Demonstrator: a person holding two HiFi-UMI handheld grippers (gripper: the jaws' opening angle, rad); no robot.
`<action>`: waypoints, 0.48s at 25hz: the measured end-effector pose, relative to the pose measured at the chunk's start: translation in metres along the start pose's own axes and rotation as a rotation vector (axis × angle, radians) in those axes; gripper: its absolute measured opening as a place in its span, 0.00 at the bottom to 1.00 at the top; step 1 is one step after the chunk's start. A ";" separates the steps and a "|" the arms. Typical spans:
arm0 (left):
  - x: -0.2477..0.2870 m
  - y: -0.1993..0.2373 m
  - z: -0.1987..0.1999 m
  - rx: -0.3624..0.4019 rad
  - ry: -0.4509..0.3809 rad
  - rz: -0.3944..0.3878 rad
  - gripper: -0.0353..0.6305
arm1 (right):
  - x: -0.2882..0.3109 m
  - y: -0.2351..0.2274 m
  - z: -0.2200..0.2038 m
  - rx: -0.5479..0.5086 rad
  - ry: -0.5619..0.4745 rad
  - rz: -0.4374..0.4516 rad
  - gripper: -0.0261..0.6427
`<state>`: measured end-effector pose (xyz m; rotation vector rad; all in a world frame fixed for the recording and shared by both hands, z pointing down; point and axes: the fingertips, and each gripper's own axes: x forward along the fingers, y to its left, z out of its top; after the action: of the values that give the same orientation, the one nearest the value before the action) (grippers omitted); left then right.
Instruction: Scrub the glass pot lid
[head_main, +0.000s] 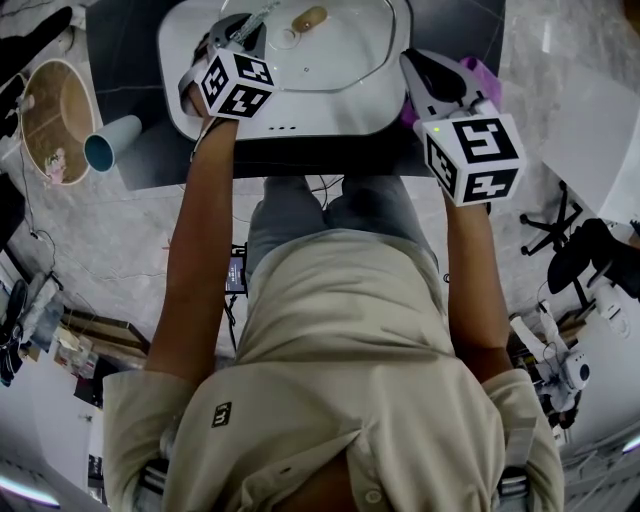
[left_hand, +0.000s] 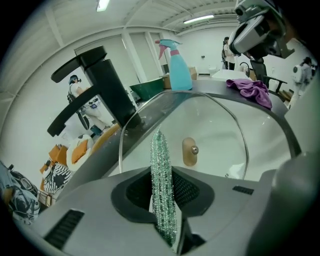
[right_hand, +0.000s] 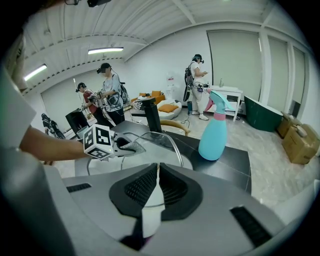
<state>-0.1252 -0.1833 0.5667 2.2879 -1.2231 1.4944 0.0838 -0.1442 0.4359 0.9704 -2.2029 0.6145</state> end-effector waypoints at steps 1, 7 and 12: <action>0.001 -0.006 0.001 0.007 0.005 -0.017 0.19 | 0.000 0.000 -0.001 0.002 0.000 0.000 0.08; 0.009 -0.055 0.013 0.072 0.015 -0.125 0.19 | 0.000 -0.002 -0.009 0.021 0.004 0.003 0.08; 0.017 -0.102 0.028 0.155 0.019 -0.219 0.19 | -0.003 -0.008 -0.019 0.040 0.001 -0.004 0.08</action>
<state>-0.0318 -0.1395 0.5968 2.4055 -0.8457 1.5748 0.0986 -0.1359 0.4475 0.9940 -2.1948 0.6590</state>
